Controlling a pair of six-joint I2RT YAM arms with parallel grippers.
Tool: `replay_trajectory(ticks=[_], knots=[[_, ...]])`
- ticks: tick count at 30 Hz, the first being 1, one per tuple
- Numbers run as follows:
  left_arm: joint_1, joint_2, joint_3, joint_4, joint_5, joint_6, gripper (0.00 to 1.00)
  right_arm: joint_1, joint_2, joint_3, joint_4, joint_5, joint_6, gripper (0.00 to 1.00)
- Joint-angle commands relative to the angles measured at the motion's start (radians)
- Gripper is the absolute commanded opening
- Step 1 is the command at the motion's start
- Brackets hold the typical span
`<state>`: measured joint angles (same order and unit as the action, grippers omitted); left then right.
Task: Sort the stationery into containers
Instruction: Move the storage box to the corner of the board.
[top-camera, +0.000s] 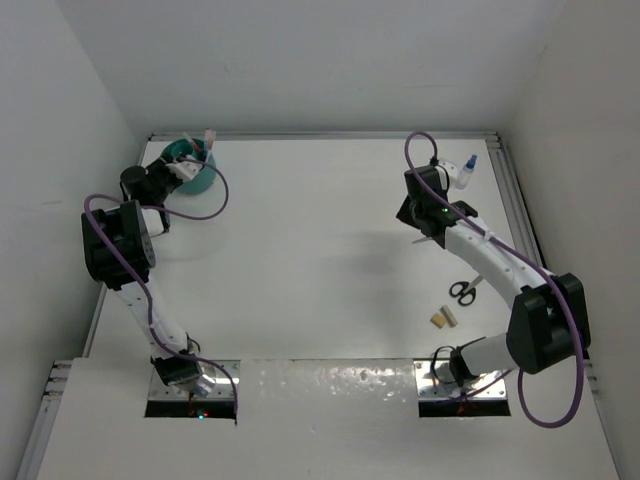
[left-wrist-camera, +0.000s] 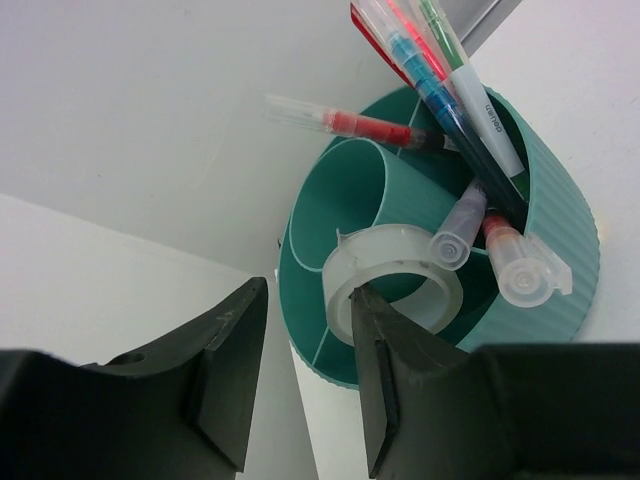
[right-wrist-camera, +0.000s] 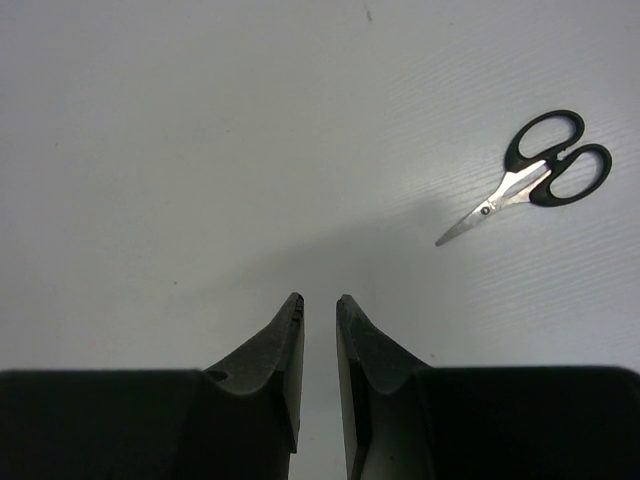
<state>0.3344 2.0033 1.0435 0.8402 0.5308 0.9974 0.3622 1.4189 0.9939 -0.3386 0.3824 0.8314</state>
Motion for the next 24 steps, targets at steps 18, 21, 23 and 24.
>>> replay_trajectory(ticks=[18, 21, 23, 24], knots=[[0.005, -0.078, 0.049, -0.069, 0.009, -0.011, 0.59, -0.002, -0.116, -0.015, -0.025, 0.013, -0.008, 0.2], [0.006, -0.078, 0.053, -0.067, 0.005, -0.019, 0.61, -0.002, -0.135, -0.032, -0.028, 0.021, 0.0, 0.19], [0.006, -0.077, 0.058, -0.067, 0.001, -0.02, 0.63, 0.0, -0.144, -0.035, -0.034, 0.024, 0.005, 0.2], [0.006, -0.074, 0.065, -0.069, 0.0, -0.019, 0.63, 0.0, -0.152, -0.038, -0.037, 0.026, 0.005, 0.2]])
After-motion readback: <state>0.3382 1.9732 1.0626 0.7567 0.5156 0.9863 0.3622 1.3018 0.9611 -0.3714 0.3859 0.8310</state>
